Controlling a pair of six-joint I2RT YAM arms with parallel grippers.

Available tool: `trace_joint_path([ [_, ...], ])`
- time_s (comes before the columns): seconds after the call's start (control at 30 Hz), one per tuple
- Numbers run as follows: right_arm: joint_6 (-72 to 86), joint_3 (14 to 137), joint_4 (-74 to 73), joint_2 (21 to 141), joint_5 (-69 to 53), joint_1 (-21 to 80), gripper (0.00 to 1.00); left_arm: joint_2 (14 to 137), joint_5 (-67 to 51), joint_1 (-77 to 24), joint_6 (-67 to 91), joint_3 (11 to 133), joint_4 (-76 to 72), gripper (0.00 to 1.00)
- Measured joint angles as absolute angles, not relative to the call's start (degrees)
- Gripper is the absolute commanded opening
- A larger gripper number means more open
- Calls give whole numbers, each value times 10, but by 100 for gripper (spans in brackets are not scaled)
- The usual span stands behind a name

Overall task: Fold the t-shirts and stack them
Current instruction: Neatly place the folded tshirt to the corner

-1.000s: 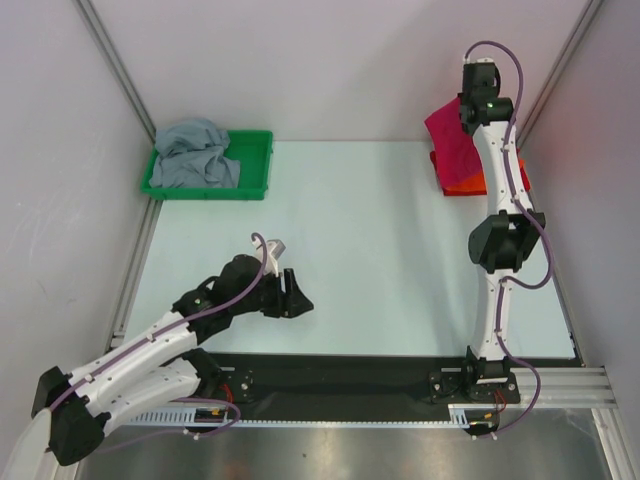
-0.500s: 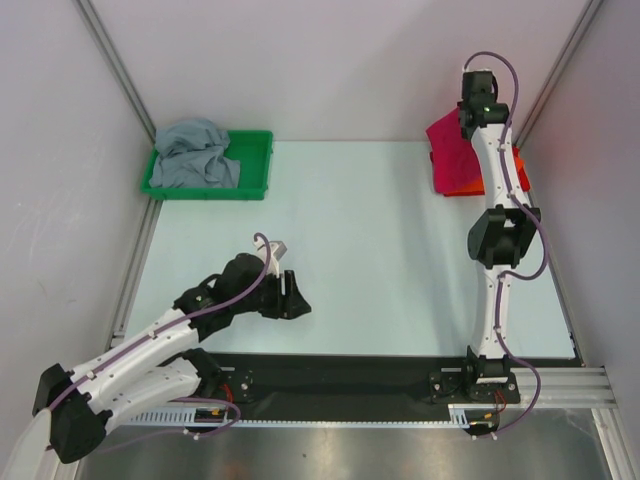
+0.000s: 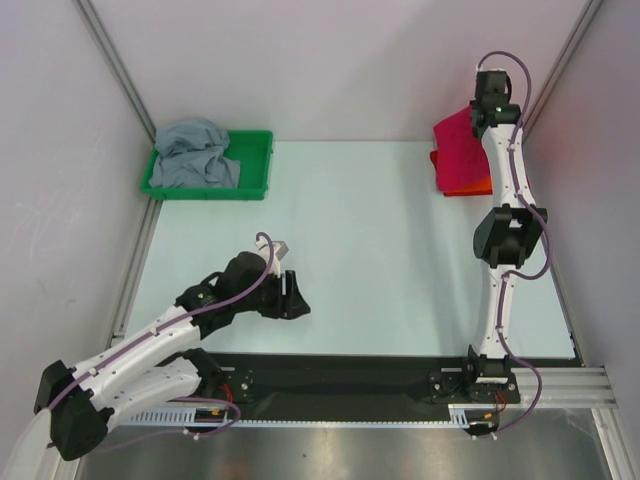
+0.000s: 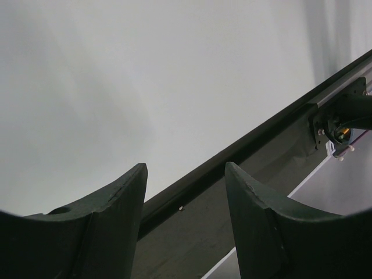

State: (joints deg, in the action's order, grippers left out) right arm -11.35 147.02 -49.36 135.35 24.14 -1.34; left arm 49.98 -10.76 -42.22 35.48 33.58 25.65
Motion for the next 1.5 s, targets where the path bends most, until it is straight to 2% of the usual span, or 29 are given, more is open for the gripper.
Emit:
trace_joint_path([
  [0.4, -123, 1467, -478, 1357, 229, -35, 0, 502, -110, -418, 352, 338, 276, 62],
  [1.27, -143, 1456, -385, 1451, 261, -39, 0, 516, -111, -416, 312, 366, 315, 62],
  [1.4, -143, 1447, -356, 1454, 275, -43, 10, 522, -111, -413, 308, 374, 330, 62],
  [1.43, -143, 1447, -349, 1456, 279, -45, 14, 523, -111, -411, 308, 377, 335, 62],
  [1.47, -142, 1447, -343, 1458, 281, -47, 25, 524, -112, -409, 307, 381, 340, 62],
  [1.5, -142, 1445, -338, 1460, 283, -49, 26, 525, -112, -407, 305, 384, 343, 62],
])
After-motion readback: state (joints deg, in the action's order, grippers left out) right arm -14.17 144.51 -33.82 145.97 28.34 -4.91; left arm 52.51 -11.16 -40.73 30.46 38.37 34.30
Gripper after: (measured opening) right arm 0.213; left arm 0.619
